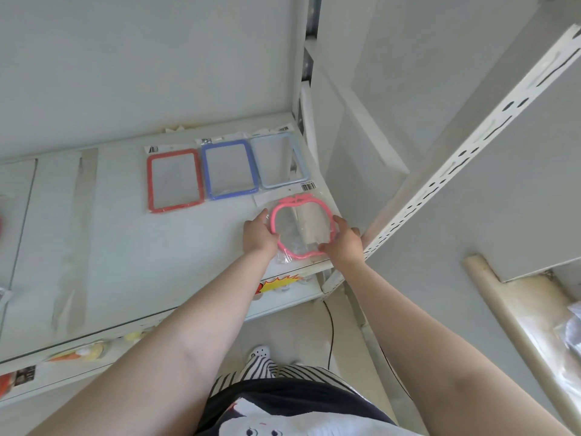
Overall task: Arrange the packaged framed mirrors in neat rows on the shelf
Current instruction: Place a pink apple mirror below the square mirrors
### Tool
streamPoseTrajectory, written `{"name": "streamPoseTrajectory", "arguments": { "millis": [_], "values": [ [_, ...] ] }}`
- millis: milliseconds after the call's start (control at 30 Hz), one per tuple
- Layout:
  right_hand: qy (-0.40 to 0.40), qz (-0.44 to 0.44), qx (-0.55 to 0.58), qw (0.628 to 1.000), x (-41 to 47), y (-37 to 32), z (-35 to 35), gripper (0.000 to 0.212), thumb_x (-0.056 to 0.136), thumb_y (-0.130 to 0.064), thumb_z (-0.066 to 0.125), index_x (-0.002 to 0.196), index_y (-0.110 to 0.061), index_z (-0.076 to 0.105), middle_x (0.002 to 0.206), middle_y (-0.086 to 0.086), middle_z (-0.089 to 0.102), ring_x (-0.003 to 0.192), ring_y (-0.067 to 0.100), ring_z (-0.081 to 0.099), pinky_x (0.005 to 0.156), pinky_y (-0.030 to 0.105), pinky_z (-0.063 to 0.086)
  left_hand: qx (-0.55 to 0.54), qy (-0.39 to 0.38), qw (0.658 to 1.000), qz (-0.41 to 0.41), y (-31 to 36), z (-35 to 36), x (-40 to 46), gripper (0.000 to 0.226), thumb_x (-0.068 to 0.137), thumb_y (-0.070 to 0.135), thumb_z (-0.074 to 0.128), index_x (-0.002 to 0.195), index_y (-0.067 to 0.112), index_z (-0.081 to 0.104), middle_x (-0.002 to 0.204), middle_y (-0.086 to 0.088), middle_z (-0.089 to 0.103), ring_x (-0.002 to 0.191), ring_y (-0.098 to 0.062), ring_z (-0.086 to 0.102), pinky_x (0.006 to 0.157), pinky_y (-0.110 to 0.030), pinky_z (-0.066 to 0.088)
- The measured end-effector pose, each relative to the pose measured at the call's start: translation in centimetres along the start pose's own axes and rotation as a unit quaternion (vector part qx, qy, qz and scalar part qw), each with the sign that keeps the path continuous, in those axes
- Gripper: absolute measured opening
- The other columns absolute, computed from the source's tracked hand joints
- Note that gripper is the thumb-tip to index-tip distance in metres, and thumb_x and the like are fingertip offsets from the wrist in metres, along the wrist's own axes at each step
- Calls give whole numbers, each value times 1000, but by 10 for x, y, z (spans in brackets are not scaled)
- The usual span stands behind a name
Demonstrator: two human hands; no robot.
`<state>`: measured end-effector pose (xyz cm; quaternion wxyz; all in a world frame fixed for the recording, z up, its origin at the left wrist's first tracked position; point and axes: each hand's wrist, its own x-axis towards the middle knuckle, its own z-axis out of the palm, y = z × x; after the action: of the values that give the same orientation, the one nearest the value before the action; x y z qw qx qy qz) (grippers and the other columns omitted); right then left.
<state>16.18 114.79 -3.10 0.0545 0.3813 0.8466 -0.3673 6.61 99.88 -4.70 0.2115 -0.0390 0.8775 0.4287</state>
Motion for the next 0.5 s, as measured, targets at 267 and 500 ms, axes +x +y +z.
{"name": "streamPoseTrajectory", "arguments": {
  "millis": [267, 500],
  "values": [
    [-5, -8, -5, 1000, 0, 0, -3, 80, 76, -15, 74, 143, -28, 33, 124, 12, 44, 103, 32, 56, 85, 35, 46, 12, 21, 1000, 1, 5, 1, -5, 68, 82, 3, 66, 142, 25, 42, 125, -15, 51, 101, -29, 63, 99, -37, 49],
    [33, -4, -91, 995, -12, -8, -9, 67, 87, -26, 64, 143, -16, 29, 132, 16, 42, 123, 36, 44, 91, 44, 45, 41, 41, 998, 2, 7, -2, -12, 60, 88, 14, 62, 142, 29, 40, 130, -11, 38, 104, -30, 60, 100, -33, 46]
  ]
}}
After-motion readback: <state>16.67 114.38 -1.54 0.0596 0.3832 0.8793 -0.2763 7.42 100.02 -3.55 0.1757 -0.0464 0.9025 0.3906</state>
